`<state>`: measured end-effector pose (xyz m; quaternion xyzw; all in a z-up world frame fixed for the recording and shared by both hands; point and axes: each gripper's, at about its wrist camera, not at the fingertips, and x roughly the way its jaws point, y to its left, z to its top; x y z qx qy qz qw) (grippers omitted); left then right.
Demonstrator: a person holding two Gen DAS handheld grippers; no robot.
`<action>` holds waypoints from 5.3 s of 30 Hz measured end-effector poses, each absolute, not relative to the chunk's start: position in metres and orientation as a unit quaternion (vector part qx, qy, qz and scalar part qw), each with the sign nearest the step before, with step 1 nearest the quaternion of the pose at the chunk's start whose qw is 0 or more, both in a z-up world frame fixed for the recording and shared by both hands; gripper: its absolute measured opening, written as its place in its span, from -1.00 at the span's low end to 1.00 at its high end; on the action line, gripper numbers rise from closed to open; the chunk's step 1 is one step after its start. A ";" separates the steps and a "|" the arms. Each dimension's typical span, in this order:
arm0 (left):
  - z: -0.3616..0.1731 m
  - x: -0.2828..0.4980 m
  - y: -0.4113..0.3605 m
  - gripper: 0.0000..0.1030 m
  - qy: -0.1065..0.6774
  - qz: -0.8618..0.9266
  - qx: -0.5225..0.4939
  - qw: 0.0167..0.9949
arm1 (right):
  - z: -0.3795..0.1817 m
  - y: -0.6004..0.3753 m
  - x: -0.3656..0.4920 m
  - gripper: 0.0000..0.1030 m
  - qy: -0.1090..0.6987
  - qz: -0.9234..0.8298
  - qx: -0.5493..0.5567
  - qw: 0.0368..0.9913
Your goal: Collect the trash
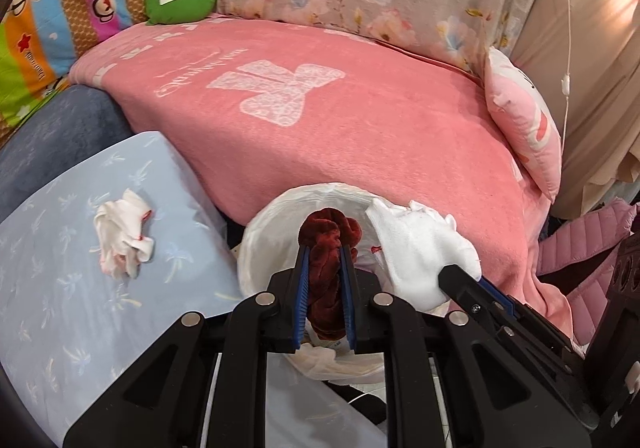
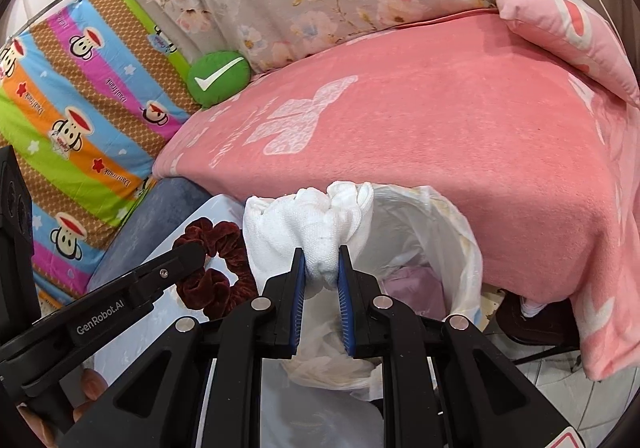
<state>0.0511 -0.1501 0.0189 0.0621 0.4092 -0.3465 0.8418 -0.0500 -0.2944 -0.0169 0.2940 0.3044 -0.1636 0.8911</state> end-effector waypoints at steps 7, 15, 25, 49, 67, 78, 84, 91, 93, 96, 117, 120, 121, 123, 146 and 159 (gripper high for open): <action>0.020 0.045 -0.154 0.26 0.390 -0.338 0.062 0.854 | -0.020 -0.301 -0.052 -0.71 0.302 -0.170 0.298 0.889; 0.014 0.051 -0.150 0.26 0.390 -0.316 0.079 0.861 | -0.021 -0.292 -0.042 -0.67 0.306 -0.162 0.293 0.891; 0.007 0.059 -0.135 0.26 0.398 -0.291 0.075 0.867 | -0.023 -0.280 -0.029 -0.57 0.313 -0.158 0.287 0.891; -0.003 0.071 -0.092 0.26 0.418 -0.258 0.041 0.870 | -0.023 -0.238 -0.009 -0.53 0.342 -0.127 0.254 0.896; -0.014 0.086 -0.040 0.26 0.433 -0.219 0.010 0.875 | -0.024 -0.191 0.018 -0.46 0.366 -0.094 0.210 0.902; -0.027 0.104 0.006 0.37 0.447 -0.182 -0.020 0.876 | -0.029 -0.151 0.045 -0.35 0.388 -0.066 0.171 0.903; -0.038 0.118 0.038 0.47 0.457 -0.153 -0.037 0.875 | -0.036 -0.123 0.070 -0.24 0.402 -0.048 0.147 0.903; -0.050 0.138 0.074 0.47 0.467 -0.118 -0.054 0.875 | -0.045 -0.091 0.112 -0.22 0.413 -0.025 0.122 0.902; -0.052 0.144 0.081 0.47 0.469 -0.110 -0.059 0.874 | -0.050 -0.081 0.126 -0.22 0.417 -0.020 0.114 0.902; -0.056 0.152 0.091 0.47 0.471 -0.101 -0.063 0.874 | -0.057 -0.070 0.145 -0.22 0.421 -0.013 0.106 0.901; -0.067 0.197 0.072 0.47 0.476 -0.114 -0.052 0.870 | -0.089 -0.087 0.206 -0.95 0.433 -0.031 0.132 0.891; -0.069 0.201 0.058 0.47 0.478 -0.126 -0.046 0.868 | -0.083 -0.098 0.194 -0.95 0.423 -0.035 0.141 0.895; -0.070 0.202 0.052 0.47 0.479 -0.130 -0.045 0.867 | -0.081 -0.101 0.189 -0.95 0.420 -0.038 0.141 0.896; -0.072 0.204 0.041 0.47 0.481 -0.140 -0.045 0.864 | -0.080 -0.107 0.182 -0.95 0.417 -0.041 0.147 0.896; -0.091 0.186 0.006 -0.86 0.504 -0.166 -0.025 0.847 | -0.085 -0.129 0.135 -0.94 0.420 -0.045 0.182 0.888; -0.048 0.145 0.007 -0.87 0.473 -0.175 -0.022 0.863 | -0.036 -0.123 0.089 -0.94 0.378 -0.037 0.176 0.908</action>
